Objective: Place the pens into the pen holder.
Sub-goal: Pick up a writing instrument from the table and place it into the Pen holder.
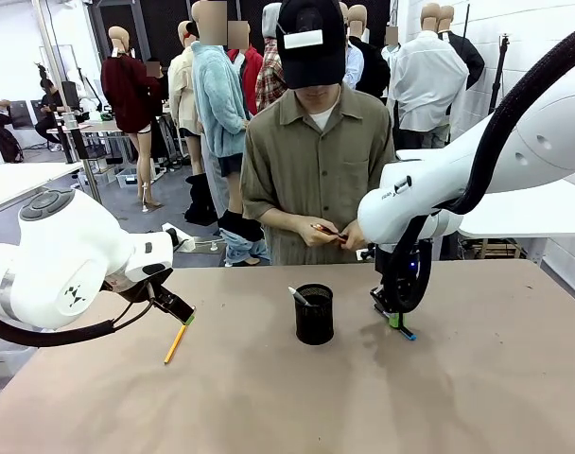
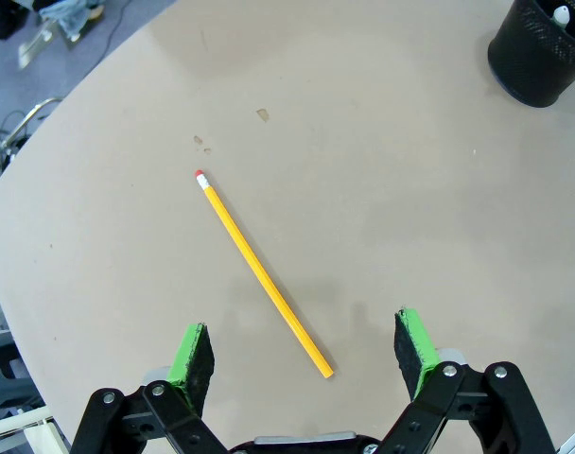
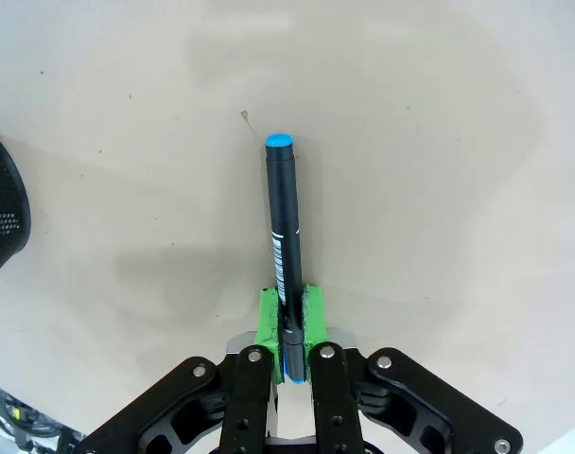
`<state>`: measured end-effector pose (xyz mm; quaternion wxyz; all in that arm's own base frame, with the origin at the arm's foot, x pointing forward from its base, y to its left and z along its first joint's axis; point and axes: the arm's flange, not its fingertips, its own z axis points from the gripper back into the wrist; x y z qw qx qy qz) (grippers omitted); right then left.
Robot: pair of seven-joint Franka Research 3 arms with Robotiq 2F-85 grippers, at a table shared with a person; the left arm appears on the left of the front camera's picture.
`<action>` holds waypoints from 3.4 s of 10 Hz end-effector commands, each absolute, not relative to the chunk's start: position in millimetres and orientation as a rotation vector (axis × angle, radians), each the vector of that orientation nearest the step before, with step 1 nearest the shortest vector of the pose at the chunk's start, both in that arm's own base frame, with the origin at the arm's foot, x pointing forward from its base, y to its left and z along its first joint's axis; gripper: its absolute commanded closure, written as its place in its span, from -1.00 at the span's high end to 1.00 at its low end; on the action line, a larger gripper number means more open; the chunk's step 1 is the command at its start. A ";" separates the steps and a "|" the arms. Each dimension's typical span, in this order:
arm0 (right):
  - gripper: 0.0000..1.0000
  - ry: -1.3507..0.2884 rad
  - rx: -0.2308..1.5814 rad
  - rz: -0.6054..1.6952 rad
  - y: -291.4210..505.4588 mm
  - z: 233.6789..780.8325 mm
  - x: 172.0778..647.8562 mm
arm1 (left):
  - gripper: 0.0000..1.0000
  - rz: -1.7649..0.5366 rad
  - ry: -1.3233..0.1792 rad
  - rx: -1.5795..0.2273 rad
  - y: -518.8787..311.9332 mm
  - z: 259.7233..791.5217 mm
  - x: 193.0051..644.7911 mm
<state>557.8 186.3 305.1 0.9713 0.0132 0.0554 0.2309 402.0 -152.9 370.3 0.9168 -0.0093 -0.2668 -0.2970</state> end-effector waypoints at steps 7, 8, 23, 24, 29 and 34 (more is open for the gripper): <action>-1.00 -0.223 0.470 1.099 114.8 340.8 537.3 | 1.00 -0.606 -0.551 -0.021 -150.9 371.0 402.5; -1.00 -0.269 0.560 1.222 114.3 344.7 533.5 | 1.00 -0.606 -0.551 -0.021 -150.9 371.0 402.5; -1.00 -0.892 1.080 1.183 -104.6 338.7 476.4 | 1.00 -0.606 -0.551 -0.021 -150.9 371.0 402.5; -1.00 -0.934 1.080 1.090 -135.1 326.2 463.1 | 1.00 -0.606 -0.551 -0.021 -150.9 371.0 402.5; -1.00 -1.062 1.092 0.936 -170.3 300.9 432.9 | 1.00 -0.606 -0.551 -0.021 -150.9 371.0 402.5; -1.00 -1.084 1.025 0.866 -109.2 344.2 430.6 | 1.00 -0.606 -0.551 -0.021 -150.9 371.0 402.5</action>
